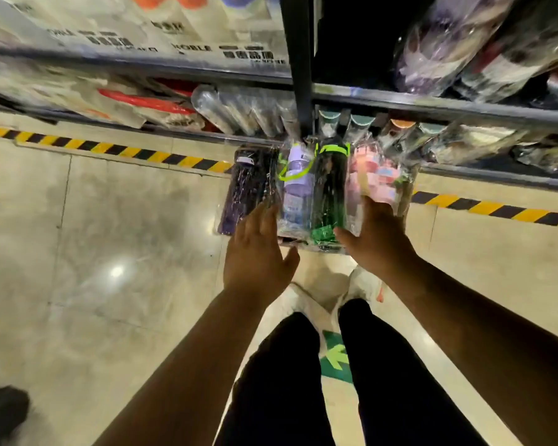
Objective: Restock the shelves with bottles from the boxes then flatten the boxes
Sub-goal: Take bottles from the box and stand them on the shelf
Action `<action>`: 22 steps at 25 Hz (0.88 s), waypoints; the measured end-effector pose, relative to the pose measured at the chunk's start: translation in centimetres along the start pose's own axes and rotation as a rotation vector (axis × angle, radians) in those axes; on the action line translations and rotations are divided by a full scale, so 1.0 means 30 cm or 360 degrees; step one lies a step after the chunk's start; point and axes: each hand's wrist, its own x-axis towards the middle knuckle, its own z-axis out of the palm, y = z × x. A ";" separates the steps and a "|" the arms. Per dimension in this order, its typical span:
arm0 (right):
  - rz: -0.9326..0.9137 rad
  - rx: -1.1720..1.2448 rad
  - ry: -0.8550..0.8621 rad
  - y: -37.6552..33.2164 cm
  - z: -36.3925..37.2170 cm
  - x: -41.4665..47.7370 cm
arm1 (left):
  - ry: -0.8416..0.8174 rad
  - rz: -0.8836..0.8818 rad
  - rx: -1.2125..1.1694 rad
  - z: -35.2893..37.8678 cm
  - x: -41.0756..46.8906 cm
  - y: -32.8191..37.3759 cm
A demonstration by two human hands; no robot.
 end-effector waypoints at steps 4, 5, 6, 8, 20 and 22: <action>0.0186 0.0219 -0.0149 0.014 0.151 0.163 | -0.0076 -0.0171 -0.0177 0.157 0.126 -0.088; 0.0264 0.0269 -0.0187 0.019 0.200 0.210 | -0.0087 -0.0178 -0.0211 0.202 0.157 -0.112; 0.0346 0.0302 -0.0211 0.020 0.239 0.254 | -0.0104 -0.0174 -0.0228 0.242 0.187 -0.133; 0.0475 0.0408 -0.0139 0.029 0.309 0.341 | -0.0124 -0.0170 -0.0236 0.304 0.261 -0.176; 0.0569 0.0908 0.0276 0.035 0.448 0.375 | -0.0257 -0.0104 -0.0435 0.383 0.406 -0.238; 0.0575 0.1126 0.0269 0.024 0.436 0.325 | -0.0188 -0.0073 -0.0506 0.360 0.440 -0.218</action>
